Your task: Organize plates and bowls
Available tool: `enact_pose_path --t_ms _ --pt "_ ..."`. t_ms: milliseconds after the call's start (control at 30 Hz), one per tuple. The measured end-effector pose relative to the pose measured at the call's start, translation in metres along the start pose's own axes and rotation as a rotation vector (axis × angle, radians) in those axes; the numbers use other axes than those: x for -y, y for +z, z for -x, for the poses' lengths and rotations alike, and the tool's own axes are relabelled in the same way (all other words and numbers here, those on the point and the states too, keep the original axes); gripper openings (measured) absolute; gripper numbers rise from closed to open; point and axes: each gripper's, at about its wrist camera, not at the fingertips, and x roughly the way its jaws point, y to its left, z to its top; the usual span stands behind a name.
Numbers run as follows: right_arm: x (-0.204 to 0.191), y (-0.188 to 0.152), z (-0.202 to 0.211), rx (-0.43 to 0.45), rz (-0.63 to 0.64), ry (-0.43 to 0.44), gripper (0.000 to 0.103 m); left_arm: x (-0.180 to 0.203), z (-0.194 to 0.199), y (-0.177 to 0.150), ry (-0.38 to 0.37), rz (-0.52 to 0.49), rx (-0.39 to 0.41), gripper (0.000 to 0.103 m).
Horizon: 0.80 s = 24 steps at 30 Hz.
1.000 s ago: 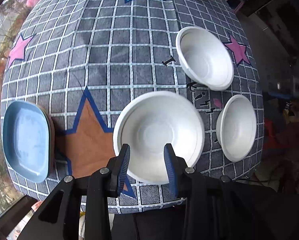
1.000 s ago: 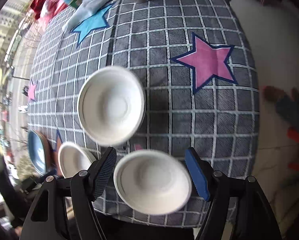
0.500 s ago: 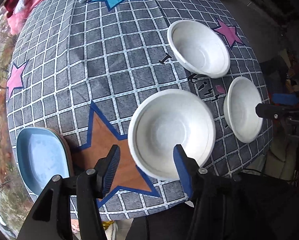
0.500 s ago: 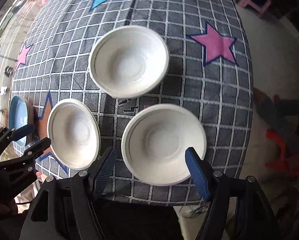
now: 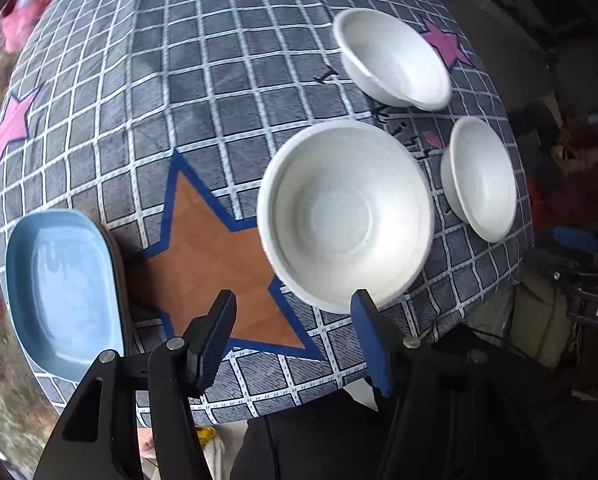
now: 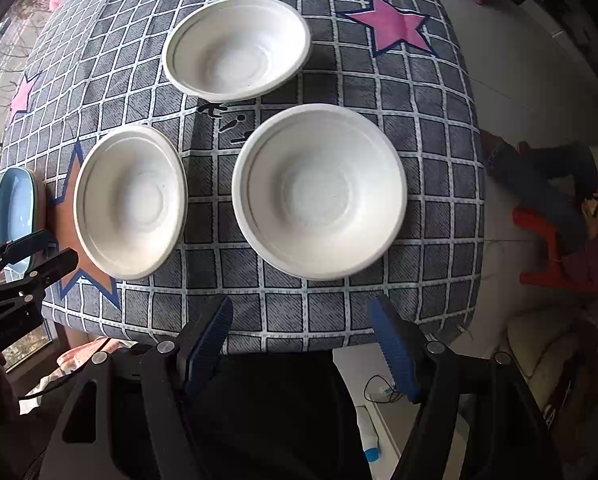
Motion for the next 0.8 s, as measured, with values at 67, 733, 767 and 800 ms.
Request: enact_pose_path --t_ms 67,733,767,800 --pt "0.004 0.002 -0.001 0.001 -0.006 0.009 0.072 0.005 -0.001 0.001 0.014 -0.013 -0.005 0.065" --pt "0.055 0.042 -0.012 0.044 0.183 0.133 0.072 0.045 0.001 -0.008 0.201 0.257 0.011 0.067" --pt "0.056 0.042 -0.013 0.043 0.191 0.139 0.072 0.048 0.001 -0.011 0.213 0.261 0.010 0.067" --pt "0.057 0.042 -0.016 0.039 0.197 0.144 0.072 0.051 0.001 -0.014 0.223 0.261 0.008 0.067"
